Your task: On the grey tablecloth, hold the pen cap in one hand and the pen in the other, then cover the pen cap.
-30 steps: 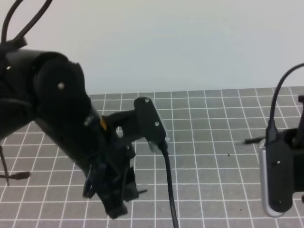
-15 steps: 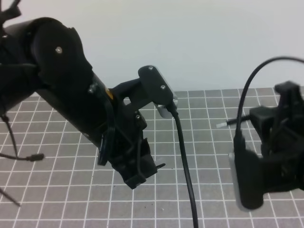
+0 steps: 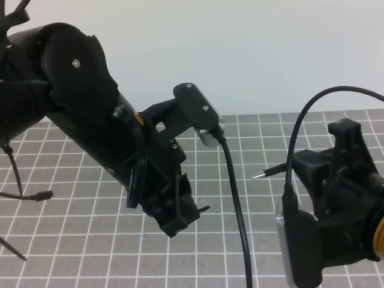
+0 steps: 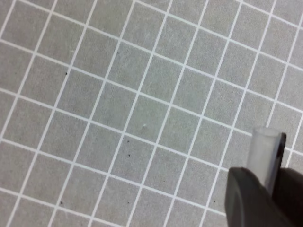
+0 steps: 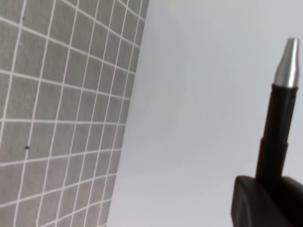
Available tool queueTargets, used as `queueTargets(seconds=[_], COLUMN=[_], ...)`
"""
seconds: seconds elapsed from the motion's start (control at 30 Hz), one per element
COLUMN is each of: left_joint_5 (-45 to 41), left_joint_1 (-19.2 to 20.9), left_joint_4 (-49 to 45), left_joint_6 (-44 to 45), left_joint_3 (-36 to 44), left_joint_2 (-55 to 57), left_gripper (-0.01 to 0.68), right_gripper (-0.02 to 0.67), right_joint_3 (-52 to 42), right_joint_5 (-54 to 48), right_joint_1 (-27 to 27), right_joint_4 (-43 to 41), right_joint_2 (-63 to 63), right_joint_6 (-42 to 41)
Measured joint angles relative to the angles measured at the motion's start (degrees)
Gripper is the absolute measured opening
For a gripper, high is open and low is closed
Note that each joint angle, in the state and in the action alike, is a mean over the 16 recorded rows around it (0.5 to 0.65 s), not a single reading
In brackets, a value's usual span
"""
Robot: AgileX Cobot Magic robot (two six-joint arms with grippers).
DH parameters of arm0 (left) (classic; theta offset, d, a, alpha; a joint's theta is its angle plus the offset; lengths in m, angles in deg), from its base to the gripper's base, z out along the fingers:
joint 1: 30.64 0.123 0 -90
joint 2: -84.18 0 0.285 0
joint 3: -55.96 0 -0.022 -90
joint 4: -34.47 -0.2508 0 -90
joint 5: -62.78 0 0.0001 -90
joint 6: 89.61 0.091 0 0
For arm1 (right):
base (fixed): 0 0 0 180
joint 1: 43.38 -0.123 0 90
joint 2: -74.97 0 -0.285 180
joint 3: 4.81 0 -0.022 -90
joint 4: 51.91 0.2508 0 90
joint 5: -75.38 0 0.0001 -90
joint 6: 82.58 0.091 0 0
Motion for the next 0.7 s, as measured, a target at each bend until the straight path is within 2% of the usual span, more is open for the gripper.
queueTargets(seconds=[0.23, 0.7], left_joint_5=[-0.2, -1.1], left_joint_1=[0.0, 0.0], left_joint_4=[0.1, 0.3], left_joint_6=[-1.5, -3.2], left_joint_3=[0.0, 0.1], left_joint_2=[0.0, 0.0], left_gripper=[0.043, 0.009], right_gripper=[-0.003, -0.004], right_joint_3=[0.0, 0.0], right_joint_5=[-2.7, -3.9], right_joint_1=[-0.1, -0.1], right_joint_4=[0.2, 1.1], right_joint_2=[0.9, 2.1], right_joint_6=[-2.4, -4.0])
